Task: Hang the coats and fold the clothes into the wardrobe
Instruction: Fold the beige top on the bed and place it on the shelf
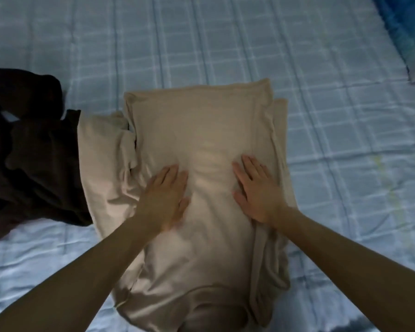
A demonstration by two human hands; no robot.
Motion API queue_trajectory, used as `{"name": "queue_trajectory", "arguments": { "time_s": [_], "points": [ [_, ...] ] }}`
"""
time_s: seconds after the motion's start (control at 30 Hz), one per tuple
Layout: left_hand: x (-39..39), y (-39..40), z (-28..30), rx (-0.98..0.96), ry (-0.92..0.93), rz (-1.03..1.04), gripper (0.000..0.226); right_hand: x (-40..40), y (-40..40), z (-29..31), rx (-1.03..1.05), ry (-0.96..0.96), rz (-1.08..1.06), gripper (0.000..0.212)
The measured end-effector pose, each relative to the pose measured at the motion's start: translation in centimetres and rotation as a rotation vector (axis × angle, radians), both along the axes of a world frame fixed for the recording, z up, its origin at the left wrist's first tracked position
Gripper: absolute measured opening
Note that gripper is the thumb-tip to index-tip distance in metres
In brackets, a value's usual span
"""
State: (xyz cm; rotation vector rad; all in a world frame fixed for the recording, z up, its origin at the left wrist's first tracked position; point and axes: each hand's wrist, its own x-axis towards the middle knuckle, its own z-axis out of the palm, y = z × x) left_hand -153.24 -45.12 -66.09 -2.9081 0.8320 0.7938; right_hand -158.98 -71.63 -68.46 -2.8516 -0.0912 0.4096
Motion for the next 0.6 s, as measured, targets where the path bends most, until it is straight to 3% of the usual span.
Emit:
{"name": "queue_trajectory", "arguments": {
  "time_s": [0.13,0.3,0.4,0.5,0.6],
  "points": [
    [-7.7,3.2,0.4,-0.218,-0.056,-0.113,0.06,-8.3,1.1,0.6,0.064,0.011,0.076,0.065],
    [-15.6,7.4,1.4,-0.559,-0.03,-0.261,0.046,-17.4,3.2,2.4,0.297,-0.126,0.234,0.035],
    [-18.8,9.3,1.0,-0.495,0.012,-0.378,0.067,-21.3,4.5,3.6,0.285,-0.045,0.284,0.051],
    [-20.1,10.5,-0.1,-0.386,0.005,-0.376,0.069,-23.5,5.2,3.0,0.12,0.006,0.207,0.067],
    [-20.5,10.3,-1.0,-0.419,-0.038,-0.312,0.05,-24.2,5.6,2.1,0.054,-0.095,0.075,0.044]
  ]
}}
